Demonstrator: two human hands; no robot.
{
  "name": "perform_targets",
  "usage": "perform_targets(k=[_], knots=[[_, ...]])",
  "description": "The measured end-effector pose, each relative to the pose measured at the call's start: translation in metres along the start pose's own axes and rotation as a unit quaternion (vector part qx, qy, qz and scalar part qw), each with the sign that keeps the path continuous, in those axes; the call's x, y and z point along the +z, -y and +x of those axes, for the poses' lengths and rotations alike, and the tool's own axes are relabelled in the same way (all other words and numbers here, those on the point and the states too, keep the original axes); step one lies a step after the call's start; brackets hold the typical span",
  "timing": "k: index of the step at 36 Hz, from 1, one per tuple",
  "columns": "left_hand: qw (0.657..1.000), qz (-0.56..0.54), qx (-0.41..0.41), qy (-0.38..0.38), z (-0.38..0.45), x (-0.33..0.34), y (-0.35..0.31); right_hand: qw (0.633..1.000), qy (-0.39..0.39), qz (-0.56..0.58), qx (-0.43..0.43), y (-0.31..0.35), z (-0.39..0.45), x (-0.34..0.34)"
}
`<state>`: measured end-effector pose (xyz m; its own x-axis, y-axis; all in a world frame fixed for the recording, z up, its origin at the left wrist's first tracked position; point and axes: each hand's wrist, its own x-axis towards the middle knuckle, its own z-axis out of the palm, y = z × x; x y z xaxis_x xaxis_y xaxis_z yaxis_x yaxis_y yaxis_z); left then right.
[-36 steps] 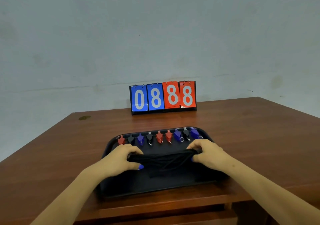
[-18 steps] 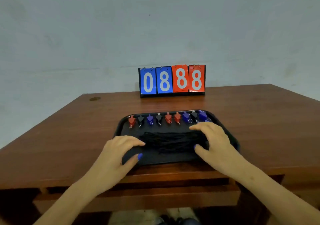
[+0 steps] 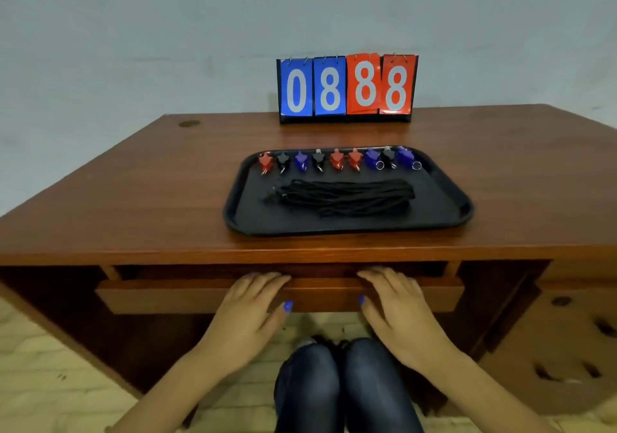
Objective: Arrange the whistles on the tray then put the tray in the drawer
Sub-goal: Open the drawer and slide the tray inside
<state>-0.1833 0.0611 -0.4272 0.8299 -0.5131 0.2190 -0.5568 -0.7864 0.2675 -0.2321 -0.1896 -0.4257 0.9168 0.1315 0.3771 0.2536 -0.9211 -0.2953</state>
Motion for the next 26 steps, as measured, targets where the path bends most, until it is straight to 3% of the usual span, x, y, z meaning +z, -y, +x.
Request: perform_targets(k=[3, 7, 10, 14, 18, 20, 22, 26], knots=[[0.999, -0.017, -0.030, -0.033, 0.004, 0.001, -0.009, 0.999, 0.018, -0.038, -0.007, -0.004, -0.007, 0.005], [0.995, 0.066, -0.034, -0.062, 0.002, 0.000, -0.015, 0.993, -0.055, 0.067, 0.077, 0.016, -0.018, 0.011], [0.997, 0.072, -0.025, -0.003, -0.010, -0.009, -0.022, 0.986, -0.116, 0.039, 0.116, 0.037, -0.027, 0.014], [0.992, -0.061, -0.032, 0.107, -0.024, -0.028, -0.026, 0.991, -0.098, 0.004, 0.091, 0.040, -0.041, -0.003], [0.938, -0.244, -0.046, 0.242, -0.030, -0.054, -0.031, 0.996, 0.021, 0.059, 0.070, 0.034, -0.046, -0.030], [0.909, -0.308, -0.058, 0.274, -0.031, -0.064, -0.033, 0.998, 0.012, 0.029, 0.051, 0.029, -0.044, -0.045], [0.906, -0.343, -0.065, 0.240, -0.028, -0.073, -0.031, 0.999, -0.018, 0.005, 0.030, 0.026, -0.040, -0.062], [0.940, -0.333, -0.051, 0.063, -0.012, -0.093, -0.024, 0.998, -0.056, 0.015, 0.031, 0.017, -0.027, -0.093]])
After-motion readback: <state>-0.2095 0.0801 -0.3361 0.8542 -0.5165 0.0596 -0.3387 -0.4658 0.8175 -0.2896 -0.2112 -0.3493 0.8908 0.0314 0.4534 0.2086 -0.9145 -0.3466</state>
